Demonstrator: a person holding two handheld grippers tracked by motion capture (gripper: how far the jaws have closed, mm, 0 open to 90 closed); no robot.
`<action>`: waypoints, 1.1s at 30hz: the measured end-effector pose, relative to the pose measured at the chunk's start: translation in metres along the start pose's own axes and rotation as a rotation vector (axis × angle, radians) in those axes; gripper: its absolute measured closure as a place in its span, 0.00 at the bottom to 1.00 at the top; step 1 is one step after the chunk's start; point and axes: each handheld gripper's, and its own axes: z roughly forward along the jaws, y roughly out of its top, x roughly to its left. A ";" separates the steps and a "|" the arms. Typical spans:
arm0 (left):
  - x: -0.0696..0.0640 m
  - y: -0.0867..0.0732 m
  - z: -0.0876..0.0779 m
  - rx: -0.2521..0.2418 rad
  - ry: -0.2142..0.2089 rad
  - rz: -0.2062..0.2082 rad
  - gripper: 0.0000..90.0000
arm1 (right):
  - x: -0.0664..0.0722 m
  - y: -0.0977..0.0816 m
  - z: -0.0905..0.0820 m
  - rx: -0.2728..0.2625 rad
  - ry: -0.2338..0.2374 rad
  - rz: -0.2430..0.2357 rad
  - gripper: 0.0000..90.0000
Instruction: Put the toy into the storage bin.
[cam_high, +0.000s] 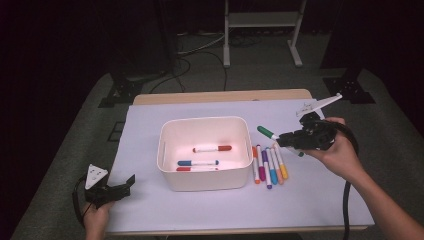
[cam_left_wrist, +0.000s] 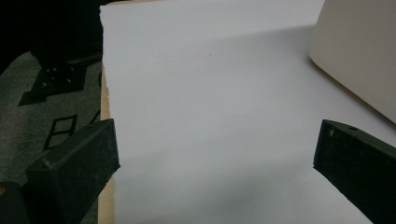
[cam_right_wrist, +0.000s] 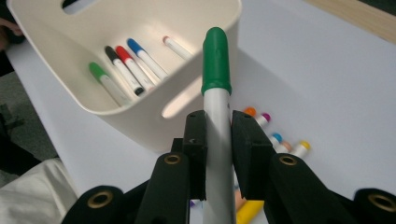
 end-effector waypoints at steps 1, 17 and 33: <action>0.000 0.000 0.000 0.000 -0.001 0.000 0.00 | 0.003 0.004 0.000 -0.001 0.010 -0.003 0.84; 0.000 0.000 0.000 0.003 -0.004 0.001 0.00 | 0.051 0.052 0.015 0.020 0.074 -0.148 0.84; 0.001 0.000 0.000 0.006 -0.010 -0.004 0.00 | 0.090 0.080 0.048 0.059 0.161 -0.258 0.84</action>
